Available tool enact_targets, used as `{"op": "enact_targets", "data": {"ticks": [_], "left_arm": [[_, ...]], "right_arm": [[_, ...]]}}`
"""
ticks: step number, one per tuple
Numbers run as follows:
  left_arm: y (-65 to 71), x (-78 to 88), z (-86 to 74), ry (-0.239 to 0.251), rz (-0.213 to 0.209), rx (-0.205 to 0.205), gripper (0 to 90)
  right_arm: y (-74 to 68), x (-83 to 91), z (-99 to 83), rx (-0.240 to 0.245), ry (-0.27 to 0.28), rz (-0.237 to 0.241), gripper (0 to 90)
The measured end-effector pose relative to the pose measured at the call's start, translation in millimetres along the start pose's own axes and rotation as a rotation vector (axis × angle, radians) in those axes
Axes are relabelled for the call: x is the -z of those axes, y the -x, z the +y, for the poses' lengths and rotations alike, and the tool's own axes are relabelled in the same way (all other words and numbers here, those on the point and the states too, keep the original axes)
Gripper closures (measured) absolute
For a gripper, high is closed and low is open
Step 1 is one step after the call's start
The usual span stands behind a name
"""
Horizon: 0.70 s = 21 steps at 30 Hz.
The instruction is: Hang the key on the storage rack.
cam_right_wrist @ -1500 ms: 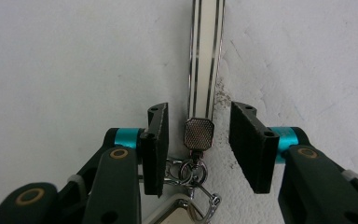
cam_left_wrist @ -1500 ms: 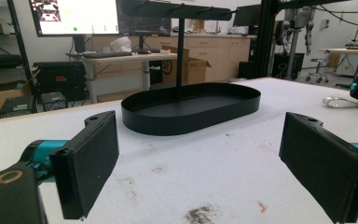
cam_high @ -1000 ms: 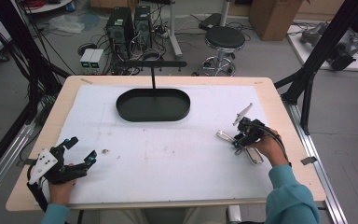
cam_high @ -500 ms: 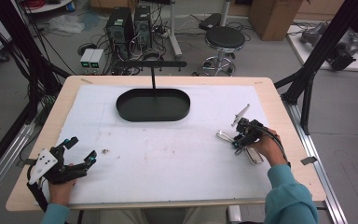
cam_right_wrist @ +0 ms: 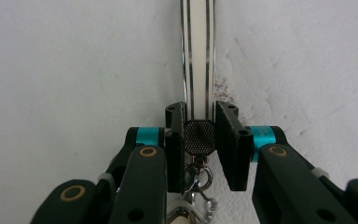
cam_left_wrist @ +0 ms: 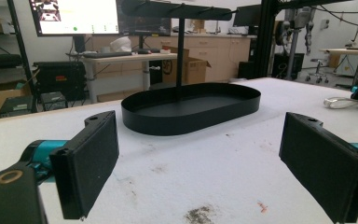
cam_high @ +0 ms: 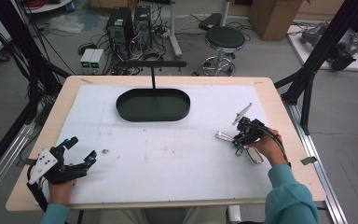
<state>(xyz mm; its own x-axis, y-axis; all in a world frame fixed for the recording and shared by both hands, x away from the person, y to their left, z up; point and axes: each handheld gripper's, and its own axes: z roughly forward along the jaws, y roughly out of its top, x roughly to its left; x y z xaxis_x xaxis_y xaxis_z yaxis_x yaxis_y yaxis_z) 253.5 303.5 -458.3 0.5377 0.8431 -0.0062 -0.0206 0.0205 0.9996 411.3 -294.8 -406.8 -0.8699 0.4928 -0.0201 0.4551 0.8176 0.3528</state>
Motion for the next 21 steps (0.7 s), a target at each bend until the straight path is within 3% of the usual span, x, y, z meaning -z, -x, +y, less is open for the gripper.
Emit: {"op": "enact_targets", "data": {"ticks": [8,13,15,16,17,19,20,21], "left_arm": [[0.2,0.1,0.1,-0.001,0.000,-0.002,12.2],[0.2,0.1,0.0,-0.001,0.000,-0.002,12.2],[0.2,0.1,0.0,-0.001,0.000,-0.002,12.2],[0.2,0.0,0.0,0.000,0.000,-0.002,12.2],[0.2,0.1,0.0,0.000,0.000,-0.002,12.2],[0.2,0.1,0.0,-0.001,0.000,-0.002,12.2],[0.2,0.0,0.0,0.000,0.000,-0.002,12.2],[0.2,0.1,0.0,0.000,0.000,-0.002,12.2]], "right_arm": [[0.3,11.7,-2.2,-0.036,0.094,0.016,74.8],[-0.2,21.1,-1.8,-0.049,0.205,0.025,74.8],[-0.6,22.5,-1.6,-0.055,0.223,0.027,74.8],[-0.2,25.3,-1.4,-0.052,0.262,0.029,74.8],[-0.2,25.3,-1.4,-0.052,0.262,0.029,74.8],[0.4,29.5,-0.9,-0.059,0.332,0.042,74.8],[0.4,29.5,-0.9,-0.059,0.332,0.042,74.8],[0.3,32.1,-0.3,-0.061,0.367,0.050,74.8]]}}
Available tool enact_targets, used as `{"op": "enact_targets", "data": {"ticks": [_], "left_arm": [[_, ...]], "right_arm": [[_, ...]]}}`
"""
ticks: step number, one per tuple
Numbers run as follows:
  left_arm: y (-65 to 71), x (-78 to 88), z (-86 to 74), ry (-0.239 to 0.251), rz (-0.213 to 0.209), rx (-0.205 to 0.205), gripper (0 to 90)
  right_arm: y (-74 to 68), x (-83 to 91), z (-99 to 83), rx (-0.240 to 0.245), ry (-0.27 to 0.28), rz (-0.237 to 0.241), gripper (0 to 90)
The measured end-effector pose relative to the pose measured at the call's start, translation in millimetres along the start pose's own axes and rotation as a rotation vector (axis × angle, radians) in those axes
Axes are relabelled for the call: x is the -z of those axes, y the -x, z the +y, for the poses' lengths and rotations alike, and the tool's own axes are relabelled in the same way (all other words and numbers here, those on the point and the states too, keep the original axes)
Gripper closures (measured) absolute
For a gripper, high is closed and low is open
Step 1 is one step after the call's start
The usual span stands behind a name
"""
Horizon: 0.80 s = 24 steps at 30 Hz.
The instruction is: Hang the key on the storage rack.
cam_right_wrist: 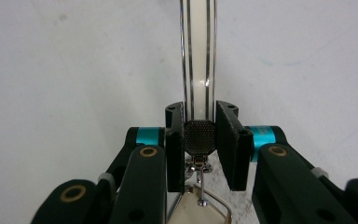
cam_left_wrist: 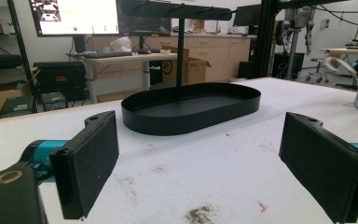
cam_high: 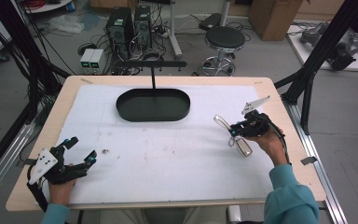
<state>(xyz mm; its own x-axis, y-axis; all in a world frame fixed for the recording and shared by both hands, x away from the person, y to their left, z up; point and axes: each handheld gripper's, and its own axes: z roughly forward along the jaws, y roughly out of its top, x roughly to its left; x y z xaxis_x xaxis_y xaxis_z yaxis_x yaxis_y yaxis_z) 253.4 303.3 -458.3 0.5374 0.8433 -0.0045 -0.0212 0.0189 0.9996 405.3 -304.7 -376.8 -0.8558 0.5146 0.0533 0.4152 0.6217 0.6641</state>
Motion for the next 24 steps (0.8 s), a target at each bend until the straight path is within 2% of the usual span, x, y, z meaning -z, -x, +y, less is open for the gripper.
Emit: {"op": "enact_targets", "data": {"ticks": [1,5,9,11,14,15,16,17,18,20,24], "left_arm": [[0.0,0.0,0.0,0.000,0.000,0.000,12.2],[0.0,0.0,0.0,-0.001,-0.001,0.001,12.2],[0.0,0.0,0.0,0.000,-0.001,0.002,12.2],[0.0,0.0,0.0,0.000,-0.002,0.001,12.2],[-0.1,0.0,0.0,0.000,-0.001,0.003,12.2],[-0.2,0.0,0.0,-0.001,-0.001,0.003,12.2],[-0.2,0.0,0.0,0.000,-0.001,0.003,12.2],[-0.3,0.0,0.0,0.000,-0.001,0.003,12.2],[-0.2,0.0,0.0,0.000,-0.001,0.004,12.2],[-0.2,0.0,0.0,0.000,-0.001,0.003,12.2],[-0.1,0.0,0.1,0.000,-0.001,0.003,12.2]], "right_arm": [[0.0,0.0,0.0,0.000,0.000,0.000,74.8],[-2.5,4.7,10.0,0.011,0.091,0.015,74.9],[-4.5,6.3,18.9,0.025,0.126,0.020,74.9],[-6.4,6.4,27.6,0.033,0.169,0.023,74.9],[-7.7,6.1,34.1,0.033,0.189,0.035,74.9],[-8.1,5.7,37.9,0.042,0.201,0.029,74.9],[-9.3,4.9,46.0,0.047,0.225,0.045,74.8],[-9.3,4.9,46.0,0.047,0.225,0.045,74.8],[-10.9,3.6,55.2,0.056,0.242,0.053,74.8],[-11.4,2.9,59.8,0.061,0.255,0.057,74.8],[-11.7,-2.6,82.5,0.075,0.298,0.073,74.8]]}}
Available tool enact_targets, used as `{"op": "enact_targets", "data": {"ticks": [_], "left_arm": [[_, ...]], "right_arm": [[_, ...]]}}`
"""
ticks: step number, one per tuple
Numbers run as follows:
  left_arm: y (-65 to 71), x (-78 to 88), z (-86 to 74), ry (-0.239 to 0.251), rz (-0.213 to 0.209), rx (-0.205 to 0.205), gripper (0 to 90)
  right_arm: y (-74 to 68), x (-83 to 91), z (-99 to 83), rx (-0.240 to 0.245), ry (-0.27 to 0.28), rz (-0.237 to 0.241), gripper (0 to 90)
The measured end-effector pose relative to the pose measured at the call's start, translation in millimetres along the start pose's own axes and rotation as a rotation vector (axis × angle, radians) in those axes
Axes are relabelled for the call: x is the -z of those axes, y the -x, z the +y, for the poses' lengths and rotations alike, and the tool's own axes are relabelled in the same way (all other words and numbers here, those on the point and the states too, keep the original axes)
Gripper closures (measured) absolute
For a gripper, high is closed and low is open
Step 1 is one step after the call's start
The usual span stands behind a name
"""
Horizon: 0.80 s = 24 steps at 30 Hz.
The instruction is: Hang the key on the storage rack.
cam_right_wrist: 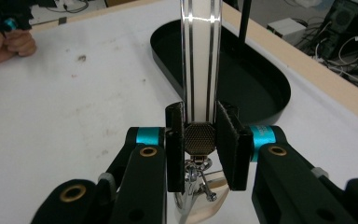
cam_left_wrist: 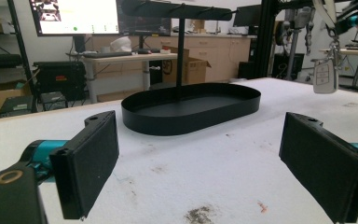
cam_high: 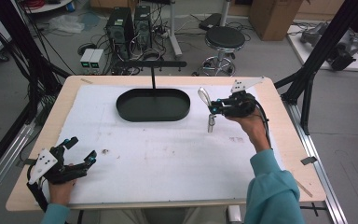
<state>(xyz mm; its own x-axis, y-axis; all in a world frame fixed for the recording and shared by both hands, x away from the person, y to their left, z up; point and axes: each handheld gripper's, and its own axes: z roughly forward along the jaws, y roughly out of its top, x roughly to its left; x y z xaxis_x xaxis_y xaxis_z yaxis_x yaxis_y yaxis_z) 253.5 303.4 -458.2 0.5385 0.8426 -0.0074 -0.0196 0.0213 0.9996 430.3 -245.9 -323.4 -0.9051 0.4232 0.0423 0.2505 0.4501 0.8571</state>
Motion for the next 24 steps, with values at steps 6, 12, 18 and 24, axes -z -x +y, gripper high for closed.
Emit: {"op": "enact_targets", "data": {"ticks": [6,12,18,24], "left_arm": [[-0.6,0.1,0.0,-0.002,0.000,0.001,12.2],[-0.8,0.2,0.1,-0.005,0.000,0.001,12.2],[-0.6,0.0,0.1,-0.003,-0.002,0.000,12.2],[-0.5,-0.1,0.0,0.000,-0.002,0.000,12.2]], "right_arm": [[4.5,-13.8,17.1,0.005,0.031,0.015,74.8],[9.1,-30.8,34.7,0.006,0.040,0.045,74.8],[15.5,-46.1,49.5,-0.001,0.046,0.059,74.8],[21.3,-57.0,60.4,-0.013,0.057,0.067,74.7]]}}
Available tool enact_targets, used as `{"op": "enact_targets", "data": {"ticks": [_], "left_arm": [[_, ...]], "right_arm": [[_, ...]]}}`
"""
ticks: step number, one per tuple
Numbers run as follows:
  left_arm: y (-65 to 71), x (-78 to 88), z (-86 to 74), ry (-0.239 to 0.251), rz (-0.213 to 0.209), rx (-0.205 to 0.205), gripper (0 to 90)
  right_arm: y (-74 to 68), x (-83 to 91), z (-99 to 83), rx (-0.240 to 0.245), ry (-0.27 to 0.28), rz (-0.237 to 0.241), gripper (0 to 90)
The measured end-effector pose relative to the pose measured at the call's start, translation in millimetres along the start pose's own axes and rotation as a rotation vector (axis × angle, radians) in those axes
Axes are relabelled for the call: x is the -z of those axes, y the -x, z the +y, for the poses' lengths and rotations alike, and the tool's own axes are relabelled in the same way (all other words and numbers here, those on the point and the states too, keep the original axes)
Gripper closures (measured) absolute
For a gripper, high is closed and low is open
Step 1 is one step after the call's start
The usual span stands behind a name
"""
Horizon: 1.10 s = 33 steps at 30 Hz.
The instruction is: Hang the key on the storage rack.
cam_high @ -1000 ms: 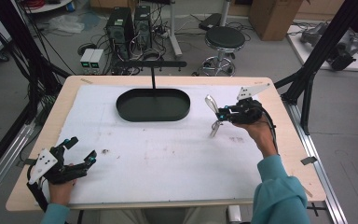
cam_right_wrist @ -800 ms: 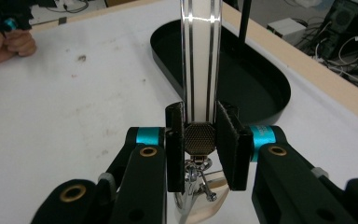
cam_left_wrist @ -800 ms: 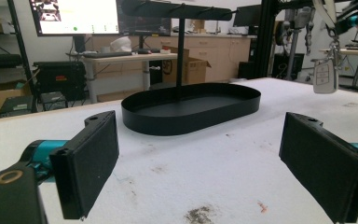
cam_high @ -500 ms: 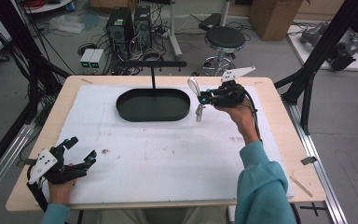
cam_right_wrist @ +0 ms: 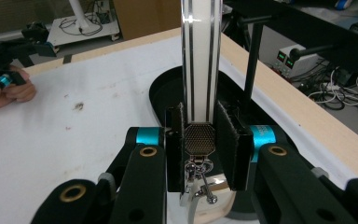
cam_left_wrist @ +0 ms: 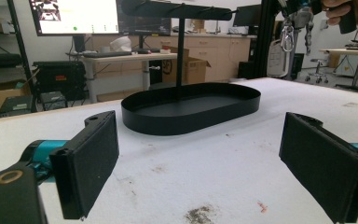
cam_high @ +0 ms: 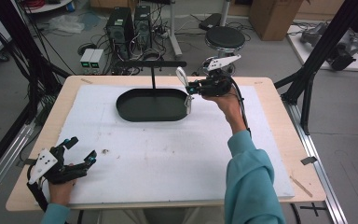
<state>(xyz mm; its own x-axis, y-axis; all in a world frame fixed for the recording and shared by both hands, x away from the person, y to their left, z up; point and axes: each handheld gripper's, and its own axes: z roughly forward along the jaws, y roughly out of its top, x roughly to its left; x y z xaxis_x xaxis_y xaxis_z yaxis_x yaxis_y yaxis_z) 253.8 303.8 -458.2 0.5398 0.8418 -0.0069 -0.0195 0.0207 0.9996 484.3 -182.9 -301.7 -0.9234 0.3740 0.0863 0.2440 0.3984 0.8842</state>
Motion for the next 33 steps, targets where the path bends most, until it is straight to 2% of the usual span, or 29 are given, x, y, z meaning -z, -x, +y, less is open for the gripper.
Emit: {"op": "enact_targets", "data": {"ticks": [2,3,4,7,15,20,22,28,33], "left_arm": [[0.2,-0.1,0.0,0.001,0.001,0.000,12.2],[0.2,-0.1,0.0,0.001,0.000,0.000,12.2],[0.4,-0.1,0.0,0.001,0.001,0.001,12.2],[0.5,0.1,0.1,-0.001,0.001,0.000,12.2],[0.5,-0.1,0.0,0.002,0.001,0.002,12.2],[0.3,0.1,0.0,0.000,0.001,0.000,12.2],[0.3,0.1,0.0,0.000,0.002,-0.001,12.2],[0.3,0.1,0.0,0.000,0.002,0.000,12.2],[0.3,0.1,0.0,0.000,0.002,0.000,12.2]], "right_arm": [[1.2,-1.8,1.0,0.001,0.001,0.002,74.8],[1.7,-3.2,1.7,-0.013,-0.001,0.002,74.7],[3.5,-5.5,2.0,-0.002,0.006,-0.001,74.7],[6.6,-12.0,2.0,-0.007,0.003,-0.002,74.7],[18.1,-27.1,-2.0,-0.044,-0.008,-0.021,74.7],[24.7,-31.2,-5.3,-0.066,-0.013,-0.026,74.7],[25.3,-32.2,-5.0,-0.058,-0.018,-0.036,74.7],[31.7,-33.1,-9.3,-0.082,-0.014,-0.044,74.7],[33.7,-36.0,-10.7,-0.084,-0.015,-0.044,74.6]]}}
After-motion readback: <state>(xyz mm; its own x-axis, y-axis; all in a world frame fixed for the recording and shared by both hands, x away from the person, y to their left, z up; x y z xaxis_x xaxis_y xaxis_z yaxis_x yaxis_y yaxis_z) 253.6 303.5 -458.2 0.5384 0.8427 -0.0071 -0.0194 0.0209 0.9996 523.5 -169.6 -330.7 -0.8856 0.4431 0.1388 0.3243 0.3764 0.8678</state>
